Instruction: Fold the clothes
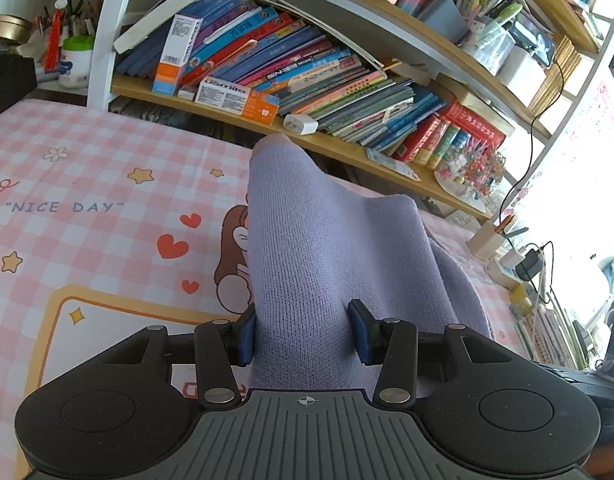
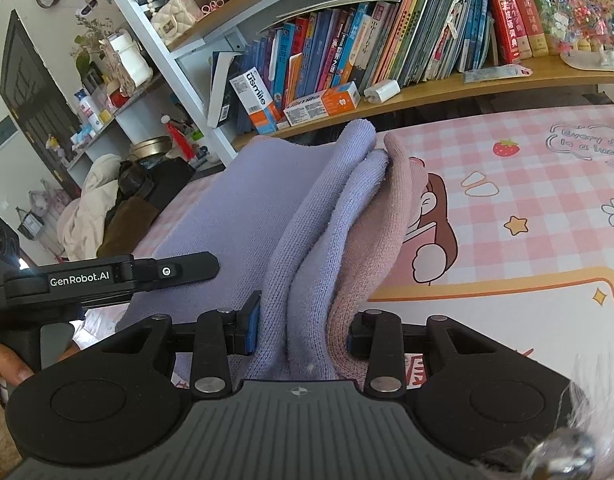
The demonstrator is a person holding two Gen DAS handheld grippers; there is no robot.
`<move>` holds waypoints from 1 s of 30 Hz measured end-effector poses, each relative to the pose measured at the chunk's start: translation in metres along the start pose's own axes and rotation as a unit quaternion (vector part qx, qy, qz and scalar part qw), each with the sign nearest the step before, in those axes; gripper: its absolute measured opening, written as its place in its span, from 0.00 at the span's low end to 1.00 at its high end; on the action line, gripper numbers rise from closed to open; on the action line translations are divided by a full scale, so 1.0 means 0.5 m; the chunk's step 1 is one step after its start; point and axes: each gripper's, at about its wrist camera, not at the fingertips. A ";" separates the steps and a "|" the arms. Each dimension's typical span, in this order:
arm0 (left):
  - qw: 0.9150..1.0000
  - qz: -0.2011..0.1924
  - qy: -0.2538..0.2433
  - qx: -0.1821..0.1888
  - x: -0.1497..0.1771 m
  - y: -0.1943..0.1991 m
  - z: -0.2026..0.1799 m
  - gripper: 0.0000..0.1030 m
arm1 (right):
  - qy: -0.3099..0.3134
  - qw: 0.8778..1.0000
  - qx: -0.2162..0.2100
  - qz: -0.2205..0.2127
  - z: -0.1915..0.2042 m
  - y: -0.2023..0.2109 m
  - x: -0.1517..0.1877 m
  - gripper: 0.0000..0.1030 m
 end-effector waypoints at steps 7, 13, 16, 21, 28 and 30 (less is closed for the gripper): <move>1.000 -0.002 0.002 0.015 -0.007 -0.008 0.055 0.43 | -0.001 1.000 0.013 -0.007 0.036 -0.035 0.002 0.33; 0.999 -0.006 0.000 0.036 -0.028 -0.011 0.131 0.43 | 0.004 0.999 0.032 -0.025 0.098 -0.075 0.005 0.33; 0.999 -0.005 0.000 0.045 -0.034 -0.012 0.172 0.43 | 0.004 0.999 0.040 -0.029 0.126 -0.102 0.011 0.33; 0.998 -0.004 0.000 0.058 -0.036 -0.018 0.232 0.43 | 0.005 0.998 0.053 -0.032 0.169 -0.144 0.020 0.33; 0.997 -0.007 0.002 0.075 -0.042 -0.025 0.305 0.43 | 0.010 0.997 0.065 -0.043 0.223 -0.193 0.031 0.33; 0.997 -0.009 0.002 0.080 -0.045 -0.026 0.323 0.43 | 0.013 0.997 0.067 -0.046 0.236 -0.204 0.033 0.33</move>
Point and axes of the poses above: each gripper's, at about its wrist camera, not at the fingertips, and y roughly against the way its jaws point, z to its left, x to its underside, and after that the axes turned 14 degrees about -y, right-handed
